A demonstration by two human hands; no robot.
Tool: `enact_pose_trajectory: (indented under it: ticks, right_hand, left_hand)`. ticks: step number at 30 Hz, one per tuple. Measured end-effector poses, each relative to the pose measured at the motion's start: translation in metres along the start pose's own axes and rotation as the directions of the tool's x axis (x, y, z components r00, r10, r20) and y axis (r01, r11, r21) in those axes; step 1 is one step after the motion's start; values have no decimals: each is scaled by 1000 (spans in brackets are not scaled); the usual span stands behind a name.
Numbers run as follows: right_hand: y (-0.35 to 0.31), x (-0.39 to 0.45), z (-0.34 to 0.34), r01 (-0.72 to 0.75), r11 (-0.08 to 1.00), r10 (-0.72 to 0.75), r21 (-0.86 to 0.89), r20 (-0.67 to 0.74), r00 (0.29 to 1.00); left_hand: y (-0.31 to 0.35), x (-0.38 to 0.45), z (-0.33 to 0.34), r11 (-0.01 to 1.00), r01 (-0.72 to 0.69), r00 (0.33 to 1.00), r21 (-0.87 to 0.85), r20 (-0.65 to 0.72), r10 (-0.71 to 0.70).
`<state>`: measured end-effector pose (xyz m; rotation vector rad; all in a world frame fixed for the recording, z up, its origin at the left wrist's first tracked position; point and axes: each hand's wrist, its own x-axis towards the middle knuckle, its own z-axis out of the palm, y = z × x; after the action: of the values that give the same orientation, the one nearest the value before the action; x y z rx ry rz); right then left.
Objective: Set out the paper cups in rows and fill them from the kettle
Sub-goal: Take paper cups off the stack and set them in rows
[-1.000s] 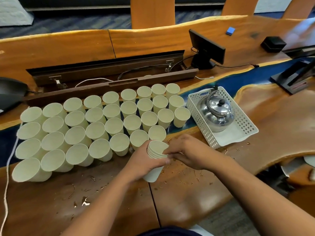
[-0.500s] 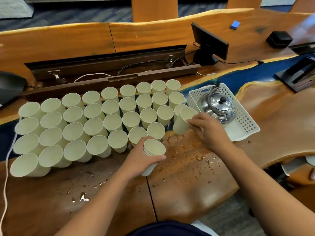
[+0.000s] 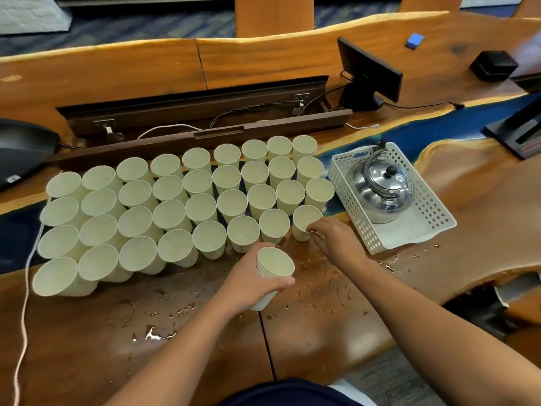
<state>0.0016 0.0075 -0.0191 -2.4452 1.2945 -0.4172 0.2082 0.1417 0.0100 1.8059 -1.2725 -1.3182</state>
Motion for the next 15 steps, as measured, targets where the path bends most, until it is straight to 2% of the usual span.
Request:
enact_pose_trajectory:
  ticks: [15]
  right_hand:
    - [-4, 6, 0, 13, 1000, -13, 23, 25, 1000]
  left_hand:
    - [6, 3, 0, 1000, -20, 1000, 1, 3, 20]
